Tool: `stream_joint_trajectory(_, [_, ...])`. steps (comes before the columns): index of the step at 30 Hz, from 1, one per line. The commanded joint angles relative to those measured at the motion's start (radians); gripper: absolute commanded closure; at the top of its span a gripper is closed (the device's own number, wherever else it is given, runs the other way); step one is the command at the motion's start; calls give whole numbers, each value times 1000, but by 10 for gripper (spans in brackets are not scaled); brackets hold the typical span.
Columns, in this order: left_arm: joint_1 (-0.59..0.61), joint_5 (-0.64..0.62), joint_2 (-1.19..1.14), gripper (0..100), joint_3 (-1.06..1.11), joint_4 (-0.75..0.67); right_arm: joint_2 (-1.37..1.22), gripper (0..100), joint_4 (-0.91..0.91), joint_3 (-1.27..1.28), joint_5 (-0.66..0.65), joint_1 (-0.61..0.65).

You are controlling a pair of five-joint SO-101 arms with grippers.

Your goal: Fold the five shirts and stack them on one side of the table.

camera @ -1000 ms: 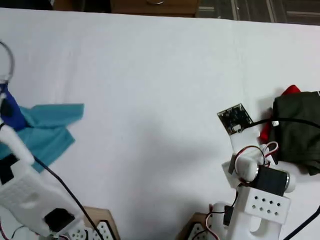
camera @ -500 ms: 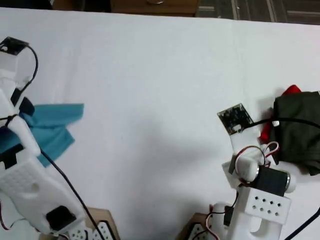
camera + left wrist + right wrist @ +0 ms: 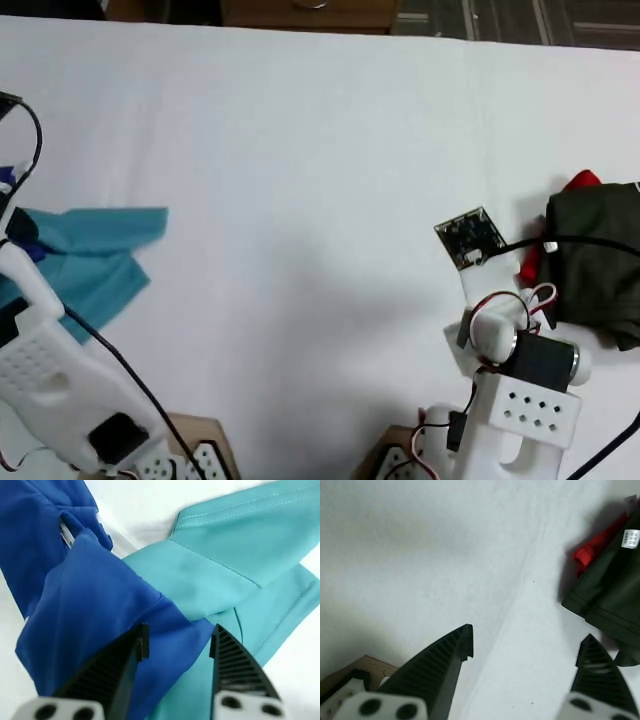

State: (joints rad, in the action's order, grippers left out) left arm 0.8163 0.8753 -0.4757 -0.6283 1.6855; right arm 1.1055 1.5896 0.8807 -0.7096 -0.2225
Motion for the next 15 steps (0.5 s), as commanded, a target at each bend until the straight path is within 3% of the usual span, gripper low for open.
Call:
stream_joint_trajectory(1, [15, 5, 48, 825, -54, 6, 13, 662, -5, -9, 0, -1])
stream_joint_trajectory(5, [15, -3, 48, 982, -84, 8, 13, 662, -5, -8, 2, -1])
stream_joint_trajectory(15, [15, -3, 41, 978, -156, 31, 7, 662, -5, -8, 2, -1])
